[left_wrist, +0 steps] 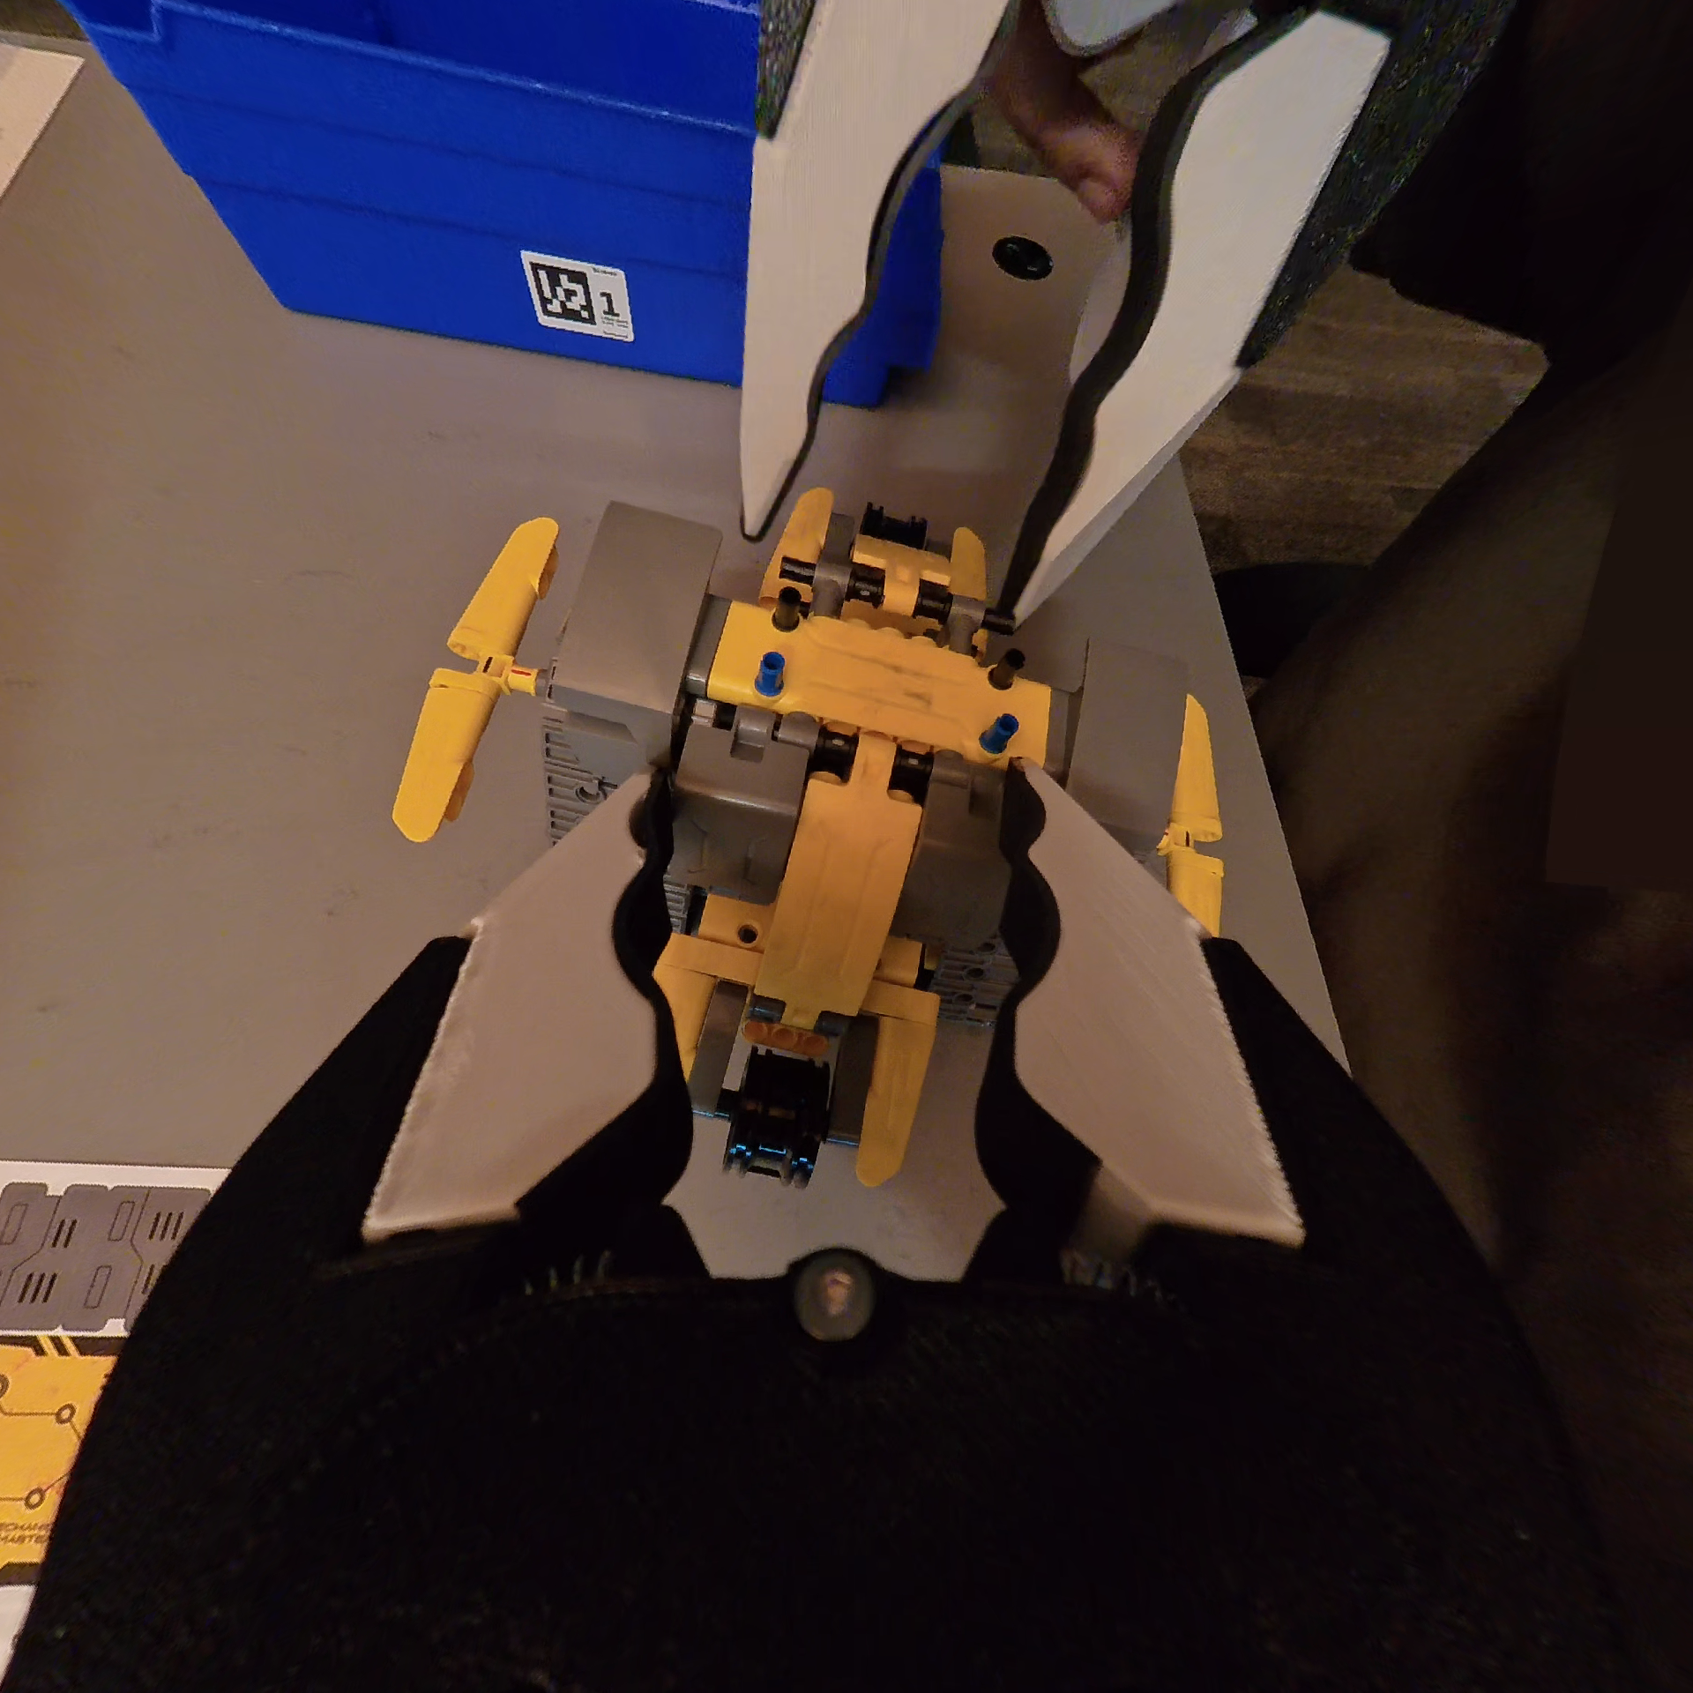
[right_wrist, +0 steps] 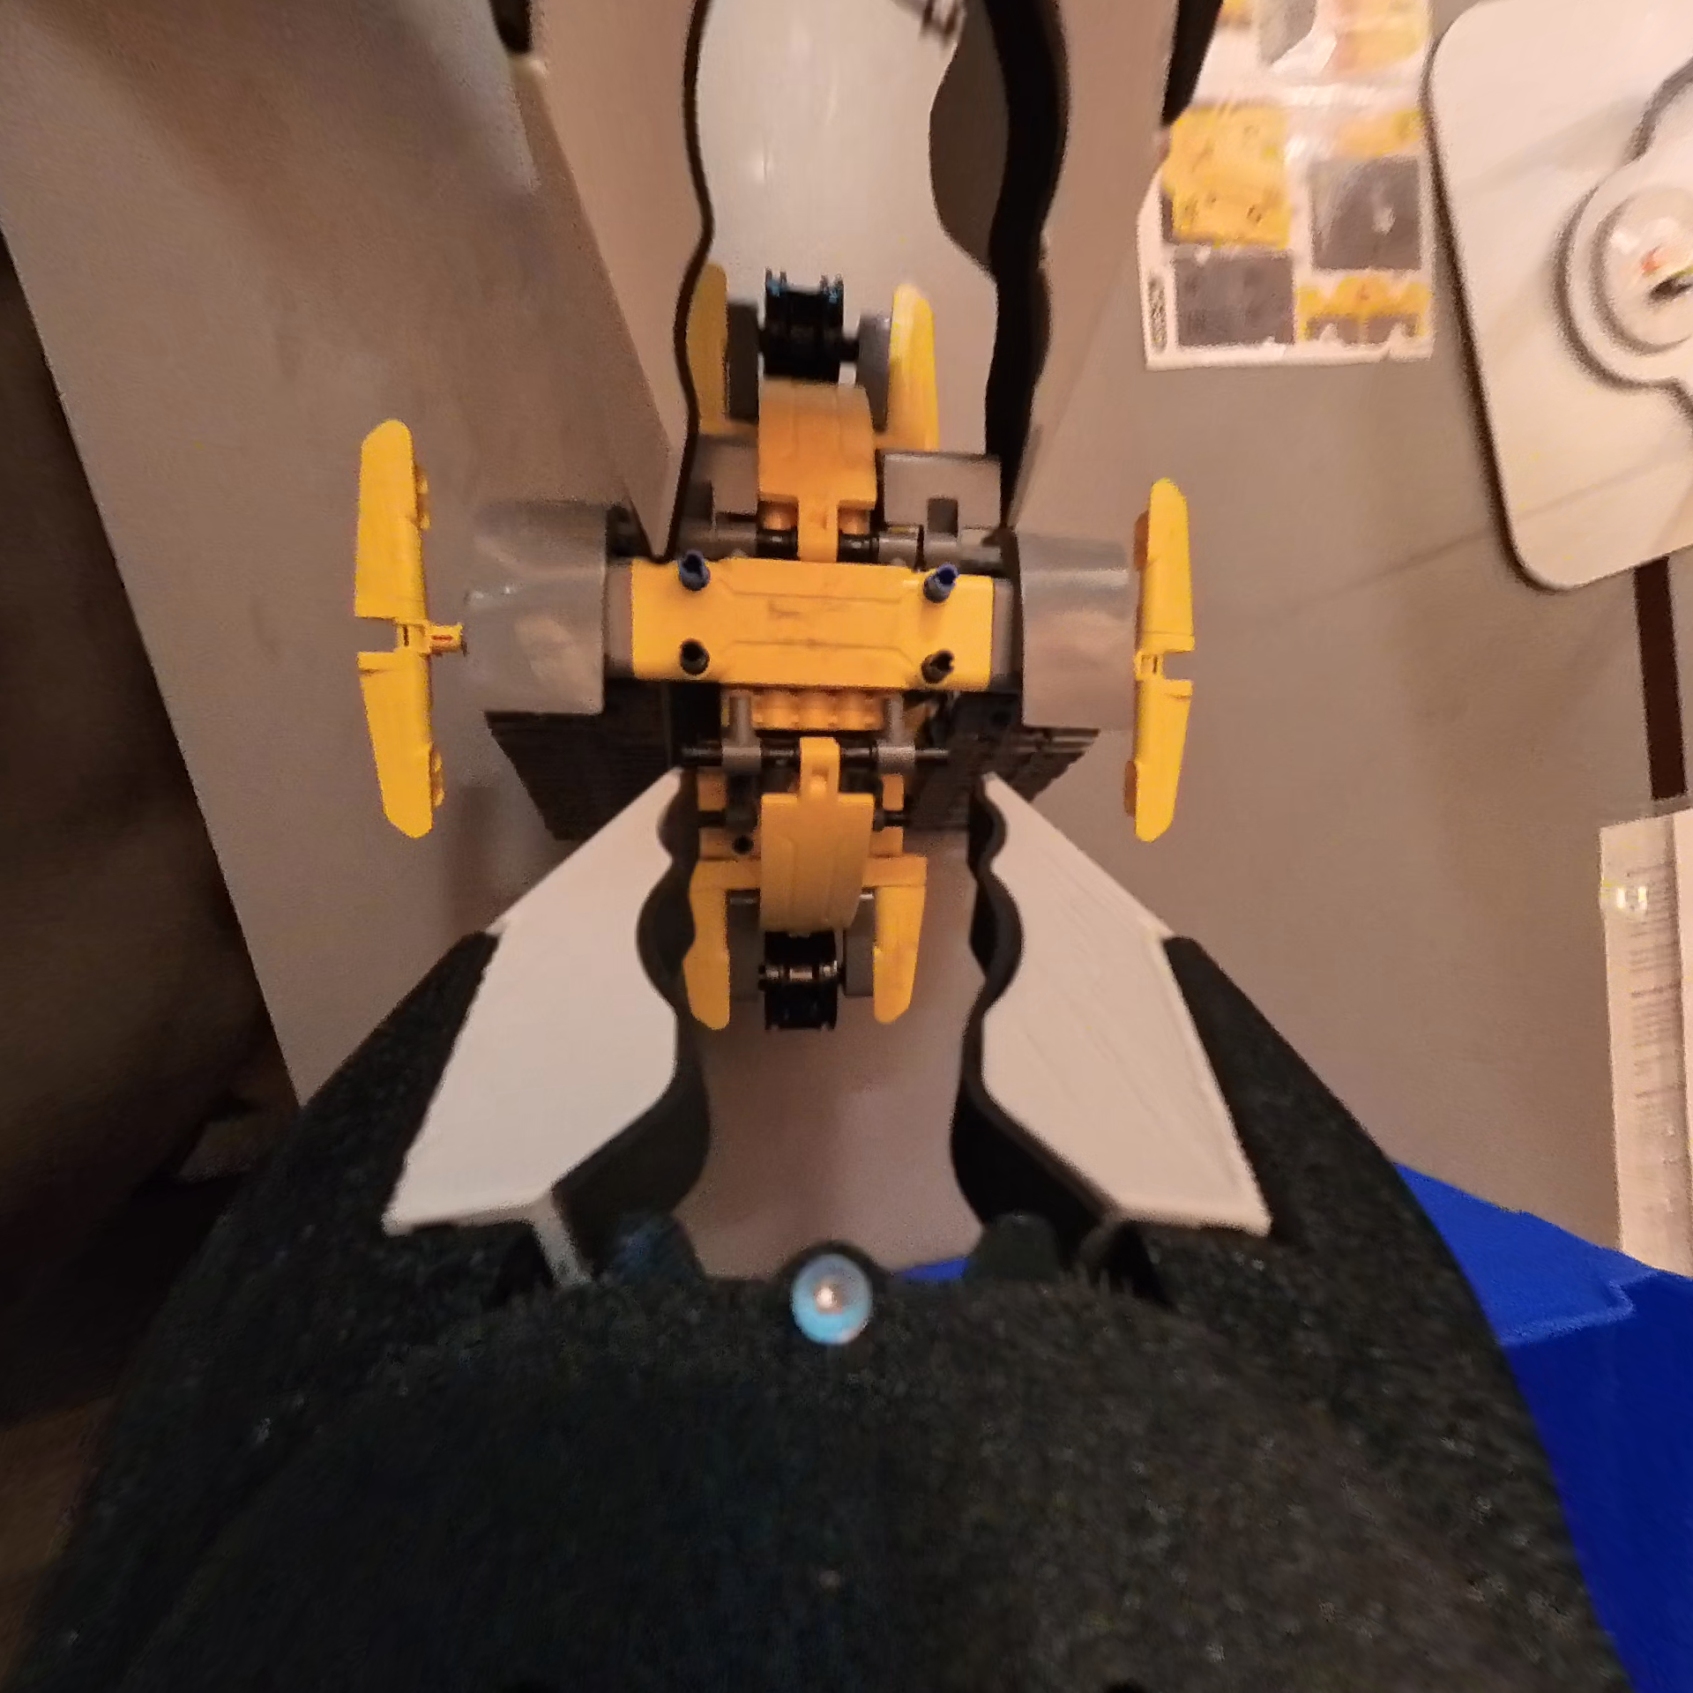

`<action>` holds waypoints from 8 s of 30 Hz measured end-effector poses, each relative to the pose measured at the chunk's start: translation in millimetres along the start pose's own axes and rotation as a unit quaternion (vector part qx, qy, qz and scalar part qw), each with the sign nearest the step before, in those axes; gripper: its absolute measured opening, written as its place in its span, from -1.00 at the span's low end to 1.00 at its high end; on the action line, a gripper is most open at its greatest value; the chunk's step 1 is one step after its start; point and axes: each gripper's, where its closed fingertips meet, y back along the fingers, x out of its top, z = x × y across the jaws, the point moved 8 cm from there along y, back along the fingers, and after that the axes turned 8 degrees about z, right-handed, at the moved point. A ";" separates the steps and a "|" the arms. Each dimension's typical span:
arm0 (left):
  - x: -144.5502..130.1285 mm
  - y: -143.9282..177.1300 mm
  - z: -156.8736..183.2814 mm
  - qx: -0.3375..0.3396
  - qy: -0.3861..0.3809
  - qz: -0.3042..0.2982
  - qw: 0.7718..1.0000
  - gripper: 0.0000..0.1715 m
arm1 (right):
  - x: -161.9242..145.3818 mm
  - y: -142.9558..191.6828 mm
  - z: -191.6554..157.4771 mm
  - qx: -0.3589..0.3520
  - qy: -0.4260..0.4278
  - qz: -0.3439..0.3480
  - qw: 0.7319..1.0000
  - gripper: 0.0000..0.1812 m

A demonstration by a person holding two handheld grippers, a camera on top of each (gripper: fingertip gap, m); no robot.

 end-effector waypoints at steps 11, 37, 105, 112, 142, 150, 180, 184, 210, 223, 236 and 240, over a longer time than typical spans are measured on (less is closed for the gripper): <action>-0.5 -0.1 -0.2 -0.001 0.001 0.004 1.000 -0.18 | -36.3 -2.3 -3.0 0.002 -0.069 0.273 0.960 -0.36; -1.7 -0.5 -1.7 -0.008 0.001 0.012 1.000 -0.17 | -59.0 -20.1 -9.1 0.011 -0.051 0.408 0.911 -0.30; 0.4 -2.7 0.8 0.004 0.004 0.002 1.000 -0.18 | -13.2 -5.6 4.8 0.034 -0.078 0.121 0.989 -0.38; 0.2 -2.3 0.9 0.003 0.006 0.003 1.000 -0.17 | -16.3 -5.9 2.1 0.041 -0.067 0.148 0.986 -0.38; 0.6 -1.7 2.0 0.003 0.009 0.004 1.000 -0.18 | -21.7 -6.0 1.4 0.045 -0.082 0.185 0.978 -0.38; 0.9 -1.8 1.4 0.002 0.011 0.003 1.000 -0.18 | -18.3 -5.2 -3.8 0.011 -0.071 0.168 0.983 -0.38; 1.5 -2.8 -0.5 0.012 0.114 -0.018 0.993 -0.17 | -21.2 -7.3 -8.8 -0.016 -0.103 0.201 0.974 -0.39; 2.6 -0.3 -0.9 0.032 0.195 -0.053 0.979 -0.14 | -19.0 -8.9 -7.6 -0.006 -0.109 0.200 0.974 -0.38; 11.2 11.8 16.7 0.192 0.252 -0.139 0.938 0.03 | 20.6 -36.5 -35.4 -0.124 -0.198 0.245 0.941 -0.38; 2.4 19.5 13.1 0.195 0.271 -0.067 0.940 -0.19 | 17.6 -38.8 -41.2 -0.149 -0.229 0.269 0.924 -0.38; 2.5 15.1 18.4 0.214 0.221 -0.099 0.946 -0.14 | 17.7 -40.3 -38.3 -0.134 -0.236 0.275 0.922 -0.38; 2.8 13.8 20.0 0.222 0.216 -0.096 0.946 -0.15 | 16.6 -39.8 -38.2 -0.131 -0.234 0.277 0.923 -0.38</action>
